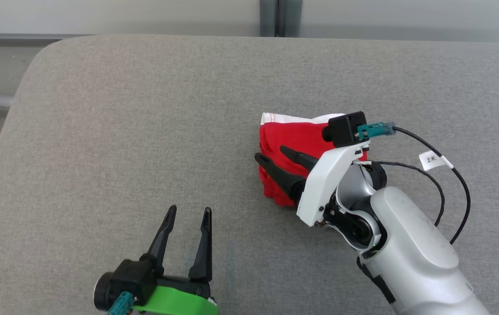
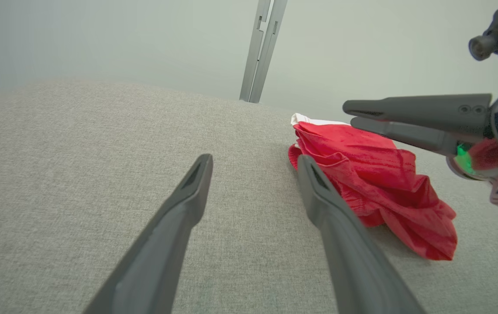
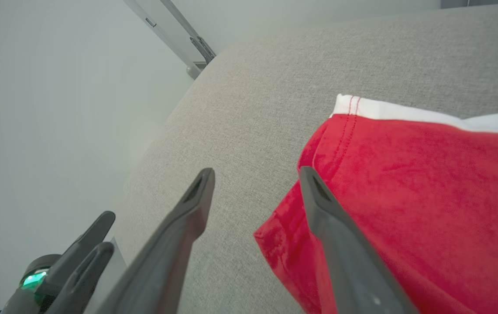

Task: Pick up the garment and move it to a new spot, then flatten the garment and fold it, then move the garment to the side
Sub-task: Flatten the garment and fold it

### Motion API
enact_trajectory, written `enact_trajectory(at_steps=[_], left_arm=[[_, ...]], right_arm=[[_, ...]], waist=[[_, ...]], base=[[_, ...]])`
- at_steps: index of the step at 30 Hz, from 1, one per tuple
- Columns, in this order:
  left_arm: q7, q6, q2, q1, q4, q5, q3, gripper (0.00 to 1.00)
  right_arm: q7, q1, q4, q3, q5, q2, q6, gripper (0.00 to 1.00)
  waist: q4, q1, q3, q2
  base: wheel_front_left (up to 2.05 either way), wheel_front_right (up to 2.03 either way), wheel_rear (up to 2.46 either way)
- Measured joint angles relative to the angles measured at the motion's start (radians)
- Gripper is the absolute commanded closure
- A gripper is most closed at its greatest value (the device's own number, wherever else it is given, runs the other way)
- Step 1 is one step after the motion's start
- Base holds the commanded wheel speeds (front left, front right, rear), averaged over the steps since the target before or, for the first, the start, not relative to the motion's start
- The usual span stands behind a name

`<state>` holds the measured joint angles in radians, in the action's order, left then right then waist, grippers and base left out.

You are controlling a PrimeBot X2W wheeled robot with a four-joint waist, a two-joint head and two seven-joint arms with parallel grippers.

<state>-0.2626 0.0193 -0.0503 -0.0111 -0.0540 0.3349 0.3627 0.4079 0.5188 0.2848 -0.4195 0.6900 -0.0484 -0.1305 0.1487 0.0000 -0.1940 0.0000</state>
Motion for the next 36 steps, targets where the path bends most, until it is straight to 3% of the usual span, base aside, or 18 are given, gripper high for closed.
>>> enact_trajectory(at_steps=[4, 10, 14, 20, 24, 28, 36], left_arm=[[0.0, 0.003, 0.0, -0.021, -0.003, -0.002, -0.024, 0.0], [0.0, 0.002, 0.0, -0.073, -0.002, -0.017, -0.077, 0.0], [0.0, -0.005, 0.0, -0.102, 0.0, -0.025, -0.12, 0.0], [0.0, -0.016, 0.0, -0.134, 0.0, -0.03, -0.175, 0.0], [0.0, -0.026, 0.0, -0.142, -0.002, -0.033, -0.197, 0.0], [0.0, -0.032, 0.0, -0.148, -0.004, -0.039, -0.214, 0.0], [0.0, -0.041, 0.0, -0.158, 0.004, -0.047, -0.237, 0.0]], right_arm=[[-0.073, -0.051, -0.083, -0.012, -0.029, -0.023, 0.0, 0.0], [-0.283, -0.159, -0.175, 0.031, -0.156, -0.198, 0.0, 0.0], [-0.439, -0.254, -0.147, 0.084, -0.257, -0.31, 0.0, 0.0], [-0.632, -0.402, -0.017, 0.212, -0.32, -0.373, 0.0, 0.0], [-0.666, -0.472, 0.048, 0.322, -0.36, -0.36, 0.0, 0.0], [-0.669, -0.523, 0.03, 0.43, -0.402, -0.306, 0.0, 0.0], [-0.67, -0.523, -0.042, 0.421, -0.452, -0.265, 0.0, 0.0]], waist=[[-0.022, 0.0, 0.024, 0.0], [-0.075, 0.0, 0.065, 0.0001], [-0.112, 0.0, 0.103, 0.0], [-0.156, 0.0, 0.162, 0.0], [-0.175, 0.0, 0.19, 0.0001], [-0.188, 0.0, 0.207, 0.0], [-0.197, 0.0, 0.201, 0.0001]], base=[[0.0, 0.0, 0.0], [0.0, 0.0, 0.0], [0.0, 0.0, 0.0], [0.0, 0.0, 0.0], [0.0, 0.0, 0.0], [0.0, 0.0, 0.0], [0.0, 0.0, 0.0]])
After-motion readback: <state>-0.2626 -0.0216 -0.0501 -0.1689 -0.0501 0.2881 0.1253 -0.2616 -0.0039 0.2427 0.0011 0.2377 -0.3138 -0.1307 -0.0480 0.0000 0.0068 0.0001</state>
